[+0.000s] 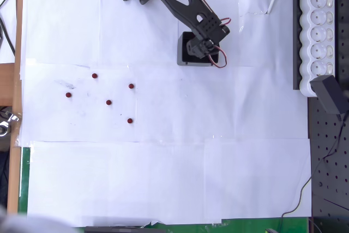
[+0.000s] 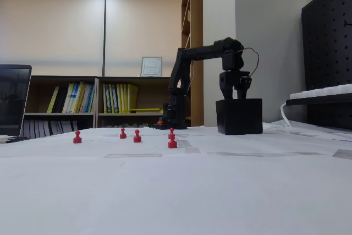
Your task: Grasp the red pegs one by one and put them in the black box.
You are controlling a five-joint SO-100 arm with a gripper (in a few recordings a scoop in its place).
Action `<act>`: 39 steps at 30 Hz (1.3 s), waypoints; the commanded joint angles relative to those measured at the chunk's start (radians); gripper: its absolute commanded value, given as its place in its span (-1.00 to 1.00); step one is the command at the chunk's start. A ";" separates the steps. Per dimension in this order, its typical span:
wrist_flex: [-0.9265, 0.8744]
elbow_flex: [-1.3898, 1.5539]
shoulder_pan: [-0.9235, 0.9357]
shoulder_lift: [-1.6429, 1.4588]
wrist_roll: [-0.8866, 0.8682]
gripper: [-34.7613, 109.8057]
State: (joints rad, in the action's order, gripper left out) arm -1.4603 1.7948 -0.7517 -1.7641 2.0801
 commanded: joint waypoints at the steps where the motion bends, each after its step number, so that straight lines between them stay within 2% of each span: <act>1: -0.005 0.017 -0.018 0.006 0.006 -0.44; 8: -0.017 0.015 -0.008 0.037 0.021 -0.38; 16: 0.000 0.107 0.034 0.229 0.052 -0.39; 19: -0.015 0.074 0.115 0.353 -0.029 -0.39; 23: 0.003 -0.216 0.311 0.534 -0.279 -0.39; 26: 0.144 -0.492 0.480 0.658 -0.454 -0.39; 32: 0.563 -0.851 0.727 0.727 -0.627 -0.39; 36: 0.917 -1.051 0.804 0.716 -0.684 -0.39; 39: 1.106 -1.157 0.816 0.712 -0.690 -0.39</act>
State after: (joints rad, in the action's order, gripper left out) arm -0.5783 0.6796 0.0353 -1.0937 1.3867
